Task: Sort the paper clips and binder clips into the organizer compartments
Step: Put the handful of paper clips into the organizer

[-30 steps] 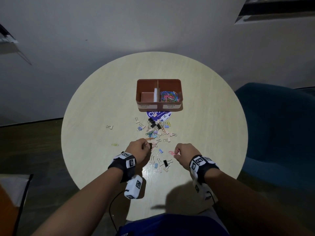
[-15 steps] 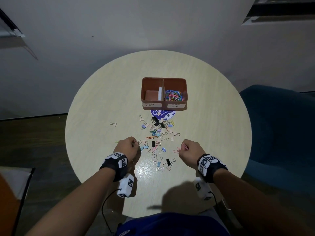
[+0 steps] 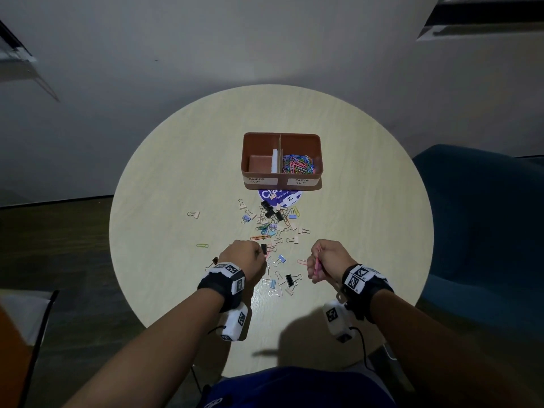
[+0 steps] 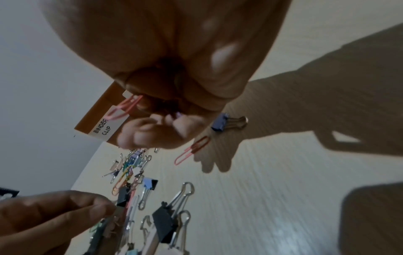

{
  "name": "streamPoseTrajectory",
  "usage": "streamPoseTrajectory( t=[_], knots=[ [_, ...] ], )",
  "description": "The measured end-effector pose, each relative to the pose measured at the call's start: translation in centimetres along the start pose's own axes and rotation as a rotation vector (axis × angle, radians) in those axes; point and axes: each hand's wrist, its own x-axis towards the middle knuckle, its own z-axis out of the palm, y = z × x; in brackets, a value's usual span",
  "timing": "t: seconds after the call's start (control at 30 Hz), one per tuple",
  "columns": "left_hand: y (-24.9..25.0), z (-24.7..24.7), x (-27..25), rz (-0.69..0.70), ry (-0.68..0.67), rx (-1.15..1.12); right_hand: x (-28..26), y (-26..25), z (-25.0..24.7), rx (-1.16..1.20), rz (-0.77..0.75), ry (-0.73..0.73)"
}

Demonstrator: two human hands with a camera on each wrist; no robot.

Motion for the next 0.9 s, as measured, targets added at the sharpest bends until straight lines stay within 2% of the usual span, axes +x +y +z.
streamPoseTrajectory(
  t=[0.2,0.23,0.37,0.53,0.73,0.9],
  knots=[
    [0.9,0.2,0.8,0.014,0.026,0.086,-0.1,-0.6,-0.1,-0.001,0.086,-0.024],
    [1.0,0.2,0.8,0.01,0.035,0.086,0.0,-0.5,-0.2,-0.087,0.053,-0.018],
    [1.4,0.5,1.0,-0.005,0.043,0.156,0.2,-0.2,-0.3,-0.695,-0.171,0.036],
    [2.0,0.4,1.3,-0.049,-0.02,0.184,1.2,0.4,-0.1,-1.108,-0.238,0.046],
    [1.9,0.5,1.5,-0.086,-0.103,0.125,1.3,0.0,0.4,-1.238,-0.233,0.03],
    [1.5,0.6,1.1,-0.043,-0.145,0.115,1.0,-0.4,0.6,-1.291,-0.218,-0.004]
  ],
)
